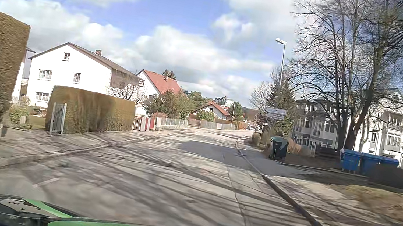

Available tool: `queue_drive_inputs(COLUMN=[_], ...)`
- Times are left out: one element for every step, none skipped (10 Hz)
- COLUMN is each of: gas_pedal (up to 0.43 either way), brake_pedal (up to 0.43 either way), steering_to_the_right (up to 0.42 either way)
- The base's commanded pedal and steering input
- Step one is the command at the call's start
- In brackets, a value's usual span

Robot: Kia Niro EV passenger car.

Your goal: Follow the waypoints while adhering to traffic rules and regulations

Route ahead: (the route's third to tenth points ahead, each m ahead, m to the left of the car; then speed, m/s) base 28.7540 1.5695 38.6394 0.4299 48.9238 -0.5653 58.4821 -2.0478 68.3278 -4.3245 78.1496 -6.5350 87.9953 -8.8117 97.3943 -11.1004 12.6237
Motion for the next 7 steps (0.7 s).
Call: queue_drive_inputs(gas_pedal=[0.028, 0.028, 0.028, 0.028, 0.028, 0.028, 0.028], brake_pedal=[0.000, 0.000, 0.000, 0.000, 0.000, 0.000, 0.000], steering_to_the_right=[0.007, 0.007, 0.007, 0.007, 0.007, 0.007, 0.006])
